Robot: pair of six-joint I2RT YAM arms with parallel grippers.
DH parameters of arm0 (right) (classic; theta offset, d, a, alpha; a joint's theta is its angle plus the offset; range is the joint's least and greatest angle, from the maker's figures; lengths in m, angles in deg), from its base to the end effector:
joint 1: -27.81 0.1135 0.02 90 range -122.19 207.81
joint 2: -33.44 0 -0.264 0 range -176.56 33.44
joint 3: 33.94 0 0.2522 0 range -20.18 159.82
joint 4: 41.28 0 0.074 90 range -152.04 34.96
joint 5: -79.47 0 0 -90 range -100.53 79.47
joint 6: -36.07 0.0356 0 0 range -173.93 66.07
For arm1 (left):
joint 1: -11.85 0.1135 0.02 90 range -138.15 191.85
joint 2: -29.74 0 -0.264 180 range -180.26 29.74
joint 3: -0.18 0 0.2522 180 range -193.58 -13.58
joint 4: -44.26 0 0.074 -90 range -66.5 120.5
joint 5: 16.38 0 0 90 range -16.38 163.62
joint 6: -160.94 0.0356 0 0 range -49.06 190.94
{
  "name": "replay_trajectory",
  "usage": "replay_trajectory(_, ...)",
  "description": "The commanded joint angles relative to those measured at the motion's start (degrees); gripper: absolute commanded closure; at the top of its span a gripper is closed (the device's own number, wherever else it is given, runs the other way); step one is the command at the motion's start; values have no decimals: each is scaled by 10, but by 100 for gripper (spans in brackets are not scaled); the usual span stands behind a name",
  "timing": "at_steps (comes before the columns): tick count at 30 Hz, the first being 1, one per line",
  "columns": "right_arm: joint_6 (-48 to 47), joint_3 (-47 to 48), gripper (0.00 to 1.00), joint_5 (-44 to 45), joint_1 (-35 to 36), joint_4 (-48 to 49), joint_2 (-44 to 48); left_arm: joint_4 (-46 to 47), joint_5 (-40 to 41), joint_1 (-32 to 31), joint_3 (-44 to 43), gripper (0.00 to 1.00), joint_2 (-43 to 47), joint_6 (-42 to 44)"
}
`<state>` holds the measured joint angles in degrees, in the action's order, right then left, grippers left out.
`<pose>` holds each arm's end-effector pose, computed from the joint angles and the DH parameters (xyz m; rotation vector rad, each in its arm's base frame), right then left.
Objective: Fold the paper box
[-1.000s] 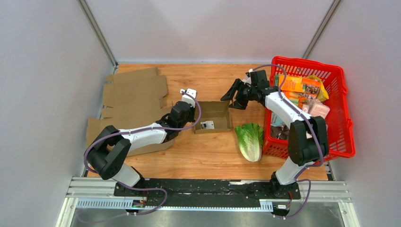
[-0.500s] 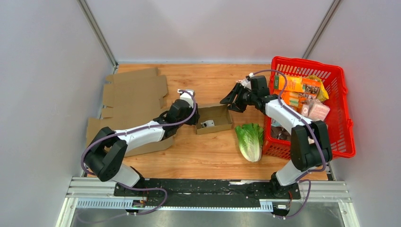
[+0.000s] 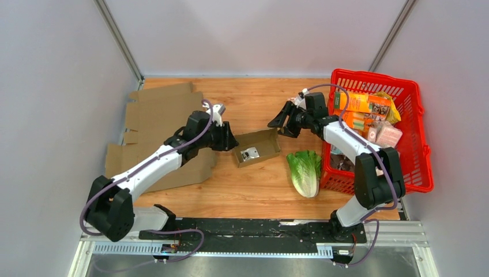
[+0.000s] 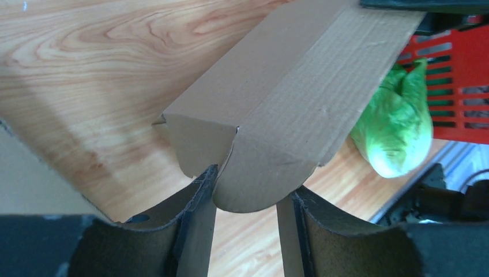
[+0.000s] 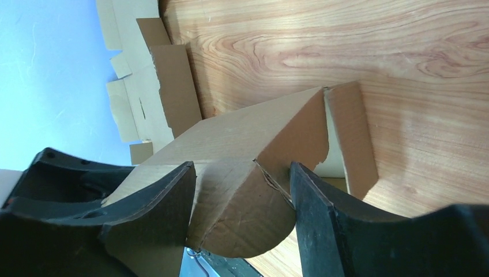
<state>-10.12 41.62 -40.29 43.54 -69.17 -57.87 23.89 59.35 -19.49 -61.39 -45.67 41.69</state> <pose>0.3270 0.1105 0.2366 0.3261 2.4607 1.0932 0.2415 -0.1573 0.2477 0.1923 2.2734 -0.8540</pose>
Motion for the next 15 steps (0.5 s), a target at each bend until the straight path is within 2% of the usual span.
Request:
replay_trajectory(1, -29, 17, 37, -11, -2, -3, 4, -86, -59, 21, -51, 51, 66, -7)
replay_trajectory(8, -44, 36, 37, -31, -2, -8, -16, -128, -103, 80, -58, 46, 103, -48)
replay_trajectory(13, -36, 34, 39, -43, -2, 6, -18, -141, -98, 85, -54, 44, 83, -25)
replay_trajectory(15, -35, 33, 39, -42, -3, 6, -14, -106, -109, 86, -33, 44, 87, -28)
